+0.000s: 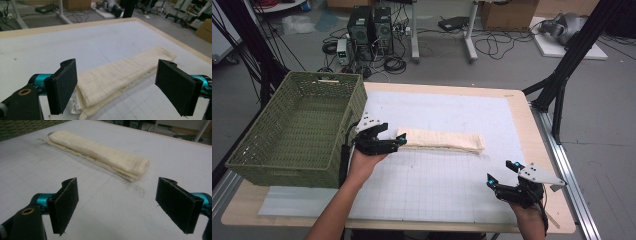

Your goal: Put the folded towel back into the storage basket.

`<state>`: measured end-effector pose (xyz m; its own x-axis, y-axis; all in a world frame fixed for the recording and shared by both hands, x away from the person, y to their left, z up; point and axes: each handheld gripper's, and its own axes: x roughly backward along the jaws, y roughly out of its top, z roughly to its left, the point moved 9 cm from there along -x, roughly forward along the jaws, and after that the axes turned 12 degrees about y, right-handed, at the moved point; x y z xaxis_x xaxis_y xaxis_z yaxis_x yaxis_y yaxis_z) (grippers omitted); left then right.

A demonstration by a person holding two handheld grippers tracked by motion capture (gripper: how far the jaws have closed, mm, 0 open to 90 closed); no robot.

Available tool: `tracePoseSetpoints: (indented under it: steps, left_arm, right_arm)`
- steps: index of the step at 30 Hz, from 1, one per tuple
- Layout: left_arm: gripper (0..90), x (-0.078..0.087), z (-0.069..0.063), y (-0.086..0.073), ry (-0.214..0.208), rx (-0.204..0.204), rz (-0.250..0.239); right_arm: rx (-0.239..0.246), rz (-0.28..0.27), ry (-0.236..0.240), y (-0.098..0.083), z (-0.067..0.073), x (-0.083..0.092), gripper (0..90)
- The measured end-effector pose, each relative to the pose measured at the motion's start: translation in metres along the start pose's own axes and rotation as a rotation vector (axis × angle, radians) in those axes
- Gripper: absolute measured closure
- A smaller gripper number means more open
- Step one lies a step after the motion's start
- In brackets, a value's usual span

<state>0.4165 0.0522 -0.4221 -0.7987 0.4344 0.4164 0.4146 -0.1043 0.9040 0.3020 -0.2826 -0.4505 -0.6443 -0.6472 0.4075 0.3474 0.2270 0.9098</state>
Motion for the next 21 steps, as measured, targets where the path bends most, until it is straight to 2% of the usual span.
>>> tracePoseSetpoints:
  steps: [1, 3, 4, 6, 8, 10, 13, 18, 21]
  left_arm:
    - [19.4, -0.005, 0.002, -0.001, 0.009, 0.005, 0.005]
    - [21.9, -0.013, 0.004, -0.003, 0.009, 0.045, 0.034]
    - [22.1, -0.016, 0.004, -0.002, 0.008, 0.06, 0.025]
    - [23.2, -0.02, 0.004, -0.002, 0.014, 0.071, 0.024]
    - [23.5, -0.025, 0.008, -0.006, 0.037, 0.063, 0.044]
    - [23.6, -0.032, 0.012, -0.011, 0.031, 0.101, 0.074]
    - [24.0, -0.04, 0.017, -0.018, 0.056, 0.104, 0.101]
    - [24.6, -0.051, 0.021, -0.032, 0.114, 0.04, 0.168]
    - [28.5, -0.057, 0.025, -0.042, 0.139, 0.032, 0.211]
  right_arm:
    - [-0.003, 0.0, 0.001, 0.0, 0.0, 0.0, 17.2]
    - [0.001, 0.0, 0.0, 0.0, 0.0, 0.0, 17.2]
    - [0.0, -0.001, 0.001, 0.0, 0.0, 0.0, 17.2]
    - [-0.006, 0.001, 0.001, -0.001, -0.001, 0.0, 17.2]
    - [-0.007, 0.002, 0.0, -0.001, -0.002, 0.0, 17.2]
    - [-0.012, 0.004, -0.001, -0.002, -0.002, 0.0, 17.2]
    - [-0.01, 0.01, -0.002, -0.003, -0.003, -0.001, 17.2]
    - [-0.022, 0.005, -0.002, -0.003, -0.003, -0.002, 17.2]
    - [-0.019, 0.004, 0.0, -0.003, -0.003, -0.002, 17.2]
